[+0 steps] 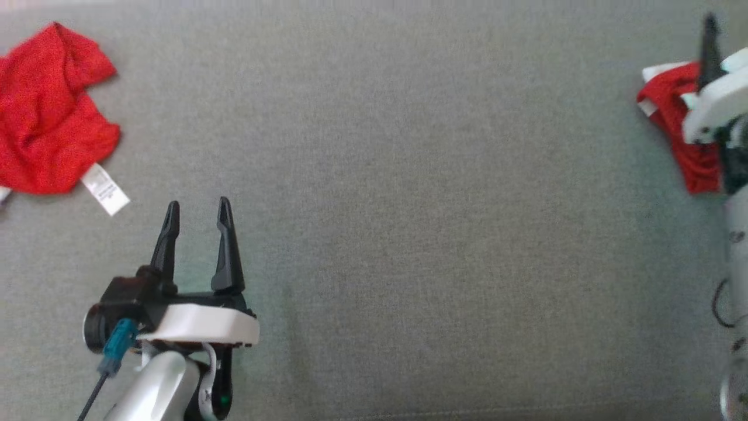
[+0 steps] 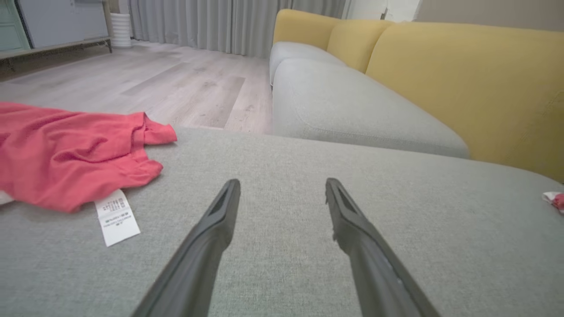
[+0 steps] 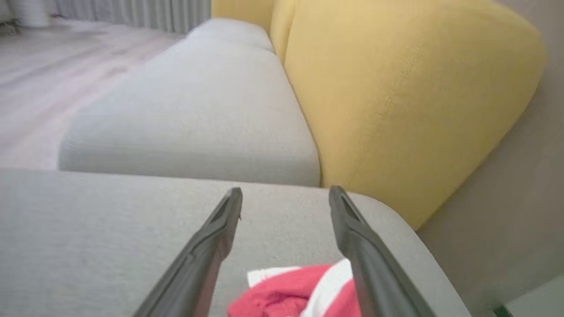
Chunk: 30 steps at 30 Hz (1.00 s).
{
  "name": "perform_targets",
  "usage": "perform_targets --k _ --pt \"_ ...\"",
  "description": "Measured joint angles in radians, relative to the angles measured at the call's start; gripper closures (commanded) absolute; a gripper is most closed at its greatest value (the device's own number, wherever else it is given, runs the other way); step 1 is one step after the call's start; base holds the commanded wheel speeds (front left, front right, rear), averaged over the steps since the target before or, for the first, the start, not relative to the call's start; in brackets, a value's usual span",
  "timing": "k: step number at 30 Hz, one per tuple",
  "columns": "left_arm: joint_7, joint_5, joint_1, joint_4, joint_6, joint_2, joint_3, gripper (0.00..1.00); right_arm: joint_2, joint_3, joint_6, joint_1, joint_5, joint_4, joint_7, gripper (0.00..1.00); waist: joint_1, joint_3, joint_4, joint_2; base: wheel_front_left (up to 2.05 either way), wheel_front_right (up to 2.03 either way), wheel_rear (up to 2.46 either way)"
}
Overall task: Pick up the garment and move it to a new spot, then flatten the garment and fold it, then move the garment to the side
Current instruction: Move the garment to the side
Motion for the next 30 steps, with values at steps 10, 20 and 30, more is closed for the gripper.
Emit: perform_targets --k 10,20,30 --pt "-0.018 -0.065 0.112 0.067 -0.018 -0.007 0.018 0.0 0.117 0.137 0.0 0.265 0.203 -0.18 -0.028 0.0 -0.0002 -0.182 0.027 0.0 0.0 0.0 0.0" --pt "-0.019 -0.096 0.229 0.105 -0.053 -0.003 0.021 0.0 0.218 0.143 0.0 0.693 0.216 -0.513 -0.045 0.0 -0.0002 -0.323 0.068 0.0001 0.0 0.0 0.0" --pt "-0.019 -0.107 0.269 0.118 -0.07 -0.005 -0.014 0.0 0.23 0.177 0.0 0.94 0.31 -0.674 -0.072 0.0 -0.0001 -0.358 0.065 0.0001 0.0 0.0 0.0"
